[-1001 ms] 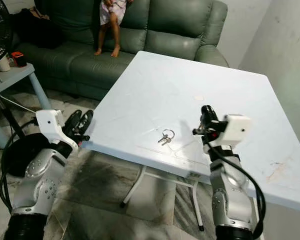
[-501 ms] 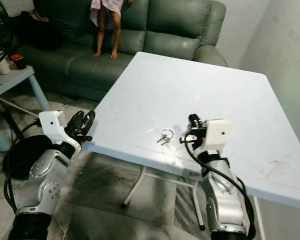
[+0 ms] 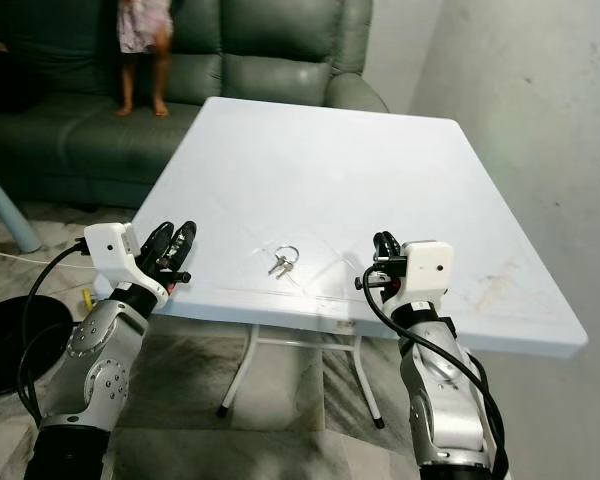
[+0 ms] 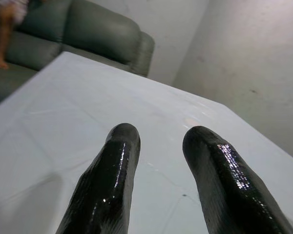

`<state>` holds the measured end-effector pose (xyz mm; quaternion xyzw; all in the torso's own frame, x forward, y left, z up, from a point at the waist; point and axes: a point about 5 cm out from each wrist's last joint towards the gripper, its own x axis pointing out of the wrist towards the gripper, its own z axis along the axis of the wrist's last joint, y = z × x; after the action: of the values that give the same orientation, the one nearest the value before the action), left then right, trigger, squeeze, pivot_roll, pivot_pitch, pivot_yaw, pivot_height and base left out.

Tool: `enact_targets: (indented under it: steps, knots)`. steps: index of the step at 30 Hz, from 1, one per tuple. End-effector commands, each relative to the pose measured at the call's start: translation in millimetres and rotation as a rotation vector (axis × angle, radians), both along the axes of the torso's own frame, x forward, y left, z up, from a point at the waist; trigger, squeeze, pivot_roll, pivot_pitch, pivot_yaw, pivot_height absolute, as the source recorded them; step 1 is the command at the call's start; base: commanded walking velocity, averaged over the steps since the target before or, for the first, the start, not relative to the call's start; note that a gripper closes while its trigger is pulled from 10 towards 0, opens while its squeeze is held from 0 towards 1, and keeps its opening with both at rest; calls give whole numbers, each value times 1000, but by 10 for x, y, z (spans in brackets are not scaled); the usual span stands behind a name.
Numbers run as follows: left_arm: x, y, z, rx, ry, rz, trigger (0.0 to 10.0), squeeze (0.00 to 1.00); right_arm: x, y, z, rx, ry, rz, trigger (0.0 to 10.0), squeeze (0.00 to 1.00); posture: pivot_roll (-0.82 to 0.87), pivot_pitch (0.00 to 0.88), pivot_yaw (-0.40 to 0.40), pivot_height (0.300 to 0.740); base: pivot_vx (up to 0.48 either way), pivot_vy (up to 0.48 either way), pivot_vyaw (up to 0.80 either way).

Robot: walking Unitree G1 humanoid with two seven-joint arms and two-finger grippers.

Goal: Hang keys on a hook

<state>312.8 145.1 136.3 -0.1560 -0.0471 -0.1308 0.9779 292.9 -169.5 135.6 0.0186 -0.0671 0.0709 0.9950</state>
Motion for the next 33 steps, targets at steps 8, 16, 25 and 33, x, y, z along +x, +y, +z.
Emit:
enact_targets:
  steps: [8, 16, 25, 33]
  knots:
    - [13, -78, -1, 8, 2, -9, 10000, 0, 12, -3, 43, -5, -12, -10, 10000, 0, 145, 0, -82, 736, 0, 0, -719]
    - [13, -103, -9, 9, 7, -20, 10000, 0, 3, 16, 29, -6, -5, -7, 10000, 0, 146, 0, -80, 736, 0, 0, -717]
    - [10, -135, -41, 19, 29, -29, 10000, 0, -3, 34, 22, -3, -4, -5, 10000, 0, 146, 0, -78, 736, 0, 213, -718]
    - [13, -124, -69, 11, 59, -7, 10000, 0, -5, 49, 19, -2, -1, 2, 10000, 0, 148, 0, -81, 736, 0, 60, -719]
